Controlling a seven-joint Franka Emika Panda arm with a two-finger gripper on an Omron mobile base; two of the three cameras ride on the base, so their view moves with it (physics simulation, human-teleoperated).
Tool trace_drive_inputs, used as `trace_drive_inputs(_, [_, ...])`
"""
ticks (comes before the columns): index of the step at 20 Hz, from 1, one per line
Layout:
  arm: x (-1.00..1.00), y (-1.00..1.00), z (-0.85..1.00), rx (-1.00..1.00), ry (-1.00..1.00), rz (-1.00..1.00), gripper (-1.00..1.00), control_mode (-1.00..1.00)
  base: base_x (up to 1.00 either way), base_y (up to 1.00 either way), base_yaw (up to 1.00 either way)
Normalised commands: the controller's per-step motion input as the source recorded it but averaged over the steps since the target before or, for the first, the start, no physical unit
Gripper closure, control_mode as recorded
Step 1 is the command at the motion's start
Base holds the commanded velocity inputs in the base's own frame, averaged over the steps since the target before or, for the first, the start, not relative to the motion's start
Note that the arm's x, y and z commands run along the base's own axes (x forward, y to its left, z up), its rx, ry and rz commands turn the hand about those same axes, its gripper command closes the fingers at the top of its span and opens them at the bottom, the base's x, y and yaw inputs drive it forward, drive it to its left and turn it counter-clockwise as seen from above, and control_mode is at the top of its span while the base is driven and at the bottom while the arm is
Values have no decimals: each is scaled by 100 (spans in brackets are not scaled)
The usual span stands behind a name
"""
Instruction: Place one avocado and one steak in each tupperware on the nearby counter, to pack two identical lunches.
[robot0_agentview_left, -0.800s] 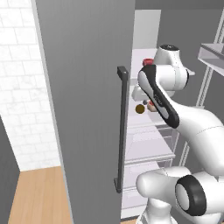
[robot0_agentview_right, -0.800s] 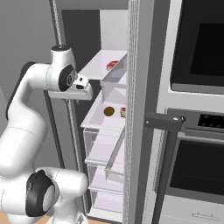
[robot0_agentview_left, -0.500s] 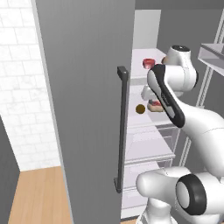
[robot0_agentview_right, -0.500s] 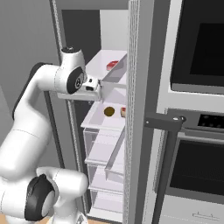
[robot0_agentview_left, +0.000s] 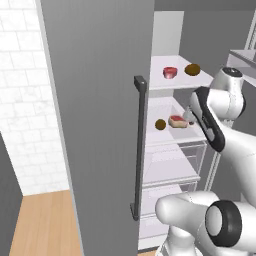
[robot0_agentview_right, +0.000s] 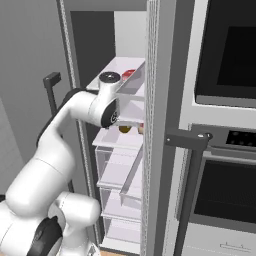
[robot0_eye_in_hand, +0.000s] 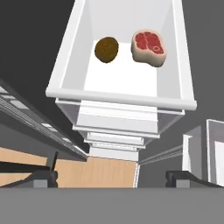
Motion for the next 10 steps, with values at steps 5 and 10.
trace_drive_inputs(5, [31, -2, -45, -6, 0, 0, -100, -100, 0, 0, 0])
trace_drive_inputs(10, [61, -2, -27, -2, 0, -2, -100, -100, 0, 0, 0])
